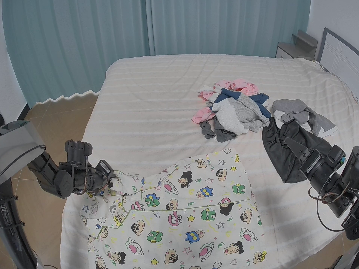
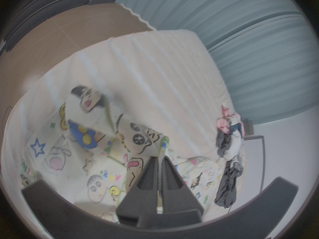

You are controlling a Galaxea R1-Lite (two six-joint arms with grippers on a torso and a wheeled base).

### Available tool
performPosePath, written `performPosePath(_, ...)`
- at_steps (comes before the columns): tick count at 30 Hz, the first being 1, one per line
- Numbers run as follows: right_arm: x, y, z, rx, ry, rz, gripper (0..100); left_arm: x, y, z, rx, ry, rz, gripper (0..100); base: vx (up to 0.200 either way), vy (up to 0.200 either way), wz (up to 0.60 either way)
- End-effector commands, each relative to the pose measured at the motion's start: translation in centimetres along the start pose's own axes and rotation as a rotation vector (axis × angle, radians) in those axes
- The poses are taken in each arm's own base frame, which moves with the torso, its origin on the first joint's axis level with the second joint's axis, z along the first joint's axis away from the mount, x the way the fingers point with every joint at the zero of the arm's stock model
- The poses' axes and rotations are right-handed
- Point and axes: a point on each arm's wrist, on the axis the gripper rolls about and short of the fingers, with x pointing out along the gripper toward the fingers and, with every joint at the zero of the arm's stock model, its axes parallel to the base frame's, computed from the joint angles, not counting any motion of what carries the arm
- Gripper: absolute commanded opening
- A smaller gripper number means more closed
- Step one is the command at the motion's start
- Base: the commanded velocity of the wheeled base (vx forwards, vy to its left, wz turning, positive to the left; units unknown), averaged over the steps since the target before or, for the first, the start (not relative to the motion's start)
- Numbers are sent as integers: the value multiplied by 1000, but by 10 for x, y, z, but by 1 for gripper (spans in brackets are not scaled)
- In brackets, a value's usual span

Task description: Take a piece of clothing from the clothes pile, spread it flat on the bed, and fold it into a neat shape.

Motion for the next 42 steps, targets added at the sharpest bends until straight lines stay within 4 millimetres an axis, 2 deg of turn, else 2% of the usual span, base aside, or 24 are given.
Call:
performPosePath(1,0,0,0,0,1,2,100,-11,-11,5,19,-48,-72,0,0,0,0)
performPosePath(3,0,0,0,0,1,2,100,-13,-20,13,38,-104,-147,0,0,0,0)
performPosePath(8,0,0,0,0,0,1,100,-12,-27,28,146,-200,-226,0,0,0,0)
performPosePath(14,0,0,-1,-1,5,0,100,5,-27,49,199,-284,-269,0,0,0,0)
performPosePath(15,0,0,-1,-1,5,-2,100,14,-24,56,209,-299,-263,0,0,0,0)
performPosePath(17,0,0,-1,-1,4,-1,100,17,-23,58,213,-302,-261,0,0,0,0)
performPosePath(18,0,0,-1,-1,4,-1,100,33,-16,65,246,-312,-241,0,0,0,0)
performPosePath(19,0,0,-1,-1,4,-1,100,33,-16,65,246,-312,-241,0,0,0,0)
performPosePath(21,0,0,-1,-1,4,-1,100,50,-8,71,260,-321,-227,0,0,0,0)
performPosePath(27,0,-1,-1,-2,6,-3,100,71,-1,76,262,-355,-193,0,0,0,0)
performPosePath(28,0,0,-1,-1,5,-2,100,73,-2,78,265,-376,-183,100,0,0,0)
performPosePath(36,0,-1,-2,-2,8,-3,100,74,1,96,336,-516,-123,100,0,0,0)
performPosePath(42,0,-1,-2,-2,8,-3,100,71,7,99,359,-519,-93,100,0,0,0)
